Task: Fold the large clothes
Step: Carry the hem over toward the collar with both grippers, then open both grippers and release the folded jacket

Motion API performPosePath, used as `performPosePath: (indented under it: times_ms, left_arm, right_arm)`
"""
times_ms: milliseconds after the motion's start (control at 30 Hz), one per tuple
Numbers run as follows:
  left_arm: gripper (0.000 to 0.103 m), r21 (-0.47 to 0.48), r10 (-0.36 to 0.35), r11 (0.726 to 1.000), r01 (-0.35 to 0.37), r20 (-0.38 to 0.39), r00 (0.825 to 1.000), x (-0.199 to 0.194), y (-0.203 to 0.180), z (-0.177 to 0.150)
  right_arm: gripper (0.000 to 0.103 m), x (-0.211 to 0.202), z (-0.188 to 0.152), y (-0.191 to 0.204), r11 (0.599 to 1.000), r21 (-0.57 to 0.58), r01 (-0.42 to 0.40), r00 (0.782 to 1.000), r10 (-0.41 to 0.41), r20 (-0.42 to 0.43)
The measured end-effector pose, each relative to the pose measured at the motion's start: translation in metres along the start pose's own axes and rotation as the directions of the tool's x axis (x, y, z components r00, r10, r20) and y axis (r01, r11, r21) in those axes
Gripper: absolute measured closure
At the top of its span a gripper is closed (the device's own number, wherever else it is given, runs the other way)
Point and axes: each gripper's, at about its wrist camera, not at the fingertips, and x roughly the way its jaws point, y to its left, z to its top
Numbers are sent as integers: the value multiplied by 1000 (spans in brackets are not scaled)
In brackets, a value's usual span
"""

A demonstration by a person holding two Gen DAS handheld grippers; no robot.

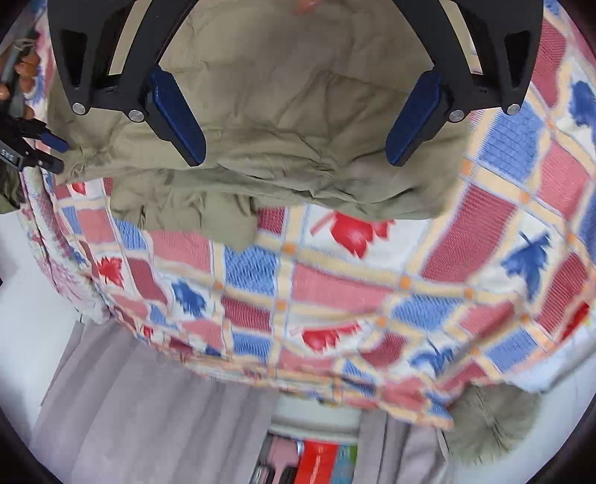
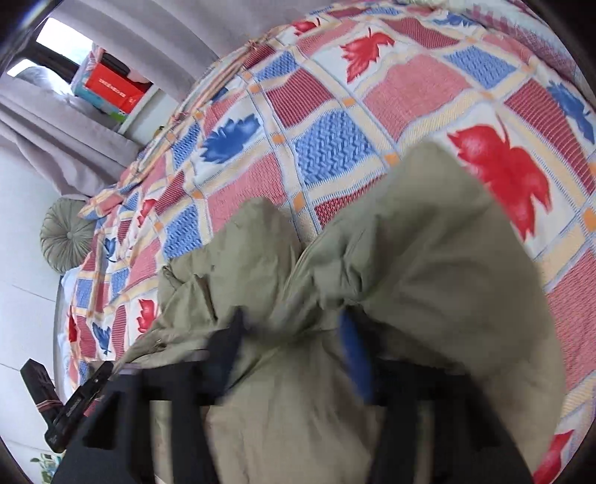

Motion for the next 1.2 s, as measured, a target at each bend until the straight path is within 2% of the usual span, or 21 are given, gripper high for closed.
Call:
performPosePath:
  times_ms: [100, 133, 167, 200, 233, 333, 467, 600, 700, 800, 867, 900, 967, 1000, 1100, 1200]
  left_arm:
    - [8, 9, -40, 999, 40, -18, 999, -5, -9, 1]
    - [24, 20, -64, 998, 64, -29, 998, -4, -15, -2]
    - [34, 43, -98, 994, 101, -61, 993, 2, -24, -6]
    - [45, 71, -120, 989, 128, -103, 987, 10, -35, -13]
    - [51, 91, -122, 987, 134, -124, 985, 17, -43, -18]
    - [51, 155, -70, 983, 94, -156, 985, 47, -67, -44]
    - [51, 141, -18, 989, 39, -149, 989, 84, -72, -61]
    - [51, 117, 4, 993, 13, -141, 990, 107, -69, -53]
    - [51, 101, 14, 995, 1, -139, 990, 105, -61, -38]
    - [51, 121, 100, 989, -90, -81, 992, 89, -36, -21]
    - [51, 104, 186, 978, -179, -56, 981, 80, -7, -15]
    - [51, 80, 231, 971, -227, -49, 972, 76, 10, -14]
    - [51, 37, 283, 959, -281, -59, 957, 76, 36, -16]
    - [51, 17, 286, 958, -285, -72, 956, 80, 46, -18]
    - [50, 3, 286, 958, -287, -110, 952, 102, 55, -23]
    - [49, 35, 322, 947, -320, -104, 941, 120, 45, -24]
  right_arm:
    - [27, -14, -8, 7, 999, -41, -4, 1000, 3, -9]
    - [38, -14, -14, 10, 998, -62, 2, 1000, -3, -21]
    - [50, -12, -20, 14, 996, -92, 11, 999, -15, -38]
    - [70, -7, -27, 19, 992, -128, 22, 998, -29, -58]
    - [72, 0, -35, 24, 986, -165, 18, 996, -32, -78]
    - [74, 26, -54, 36, 965, -258, 42, 991, -72, -110]
    - [74, 59, -68, 37, 952, -297, 78, 990, -109, -89]
    - [77, 81, -60, 34, 946, -309, 101, 988, -131, -76]
    - [79, 83, -46, 30, 956, -274, 103, 989, -129, -78]
    - [80, 66, -25, 20, 952, -250, 176, 983, -185, -13]
    - [79, 53, -11, 5, 940, -236, 247, 969, -247, 30]
    - [80, 44, -4, -6, 928, -221, 299, 954, -294, 55]
    - [80, 29, 2, -24, 907, -197, 373, 927, -360, 102]
    - [80, 24, 3, -35, 903, -184, 389, 921, -375, 105]
    - [80, 29, 1, -61, 911, -157, 380, 925, -376, 59]
    - [80, 46, 1, -72, 916, -127, 382, 924, -379, 44]
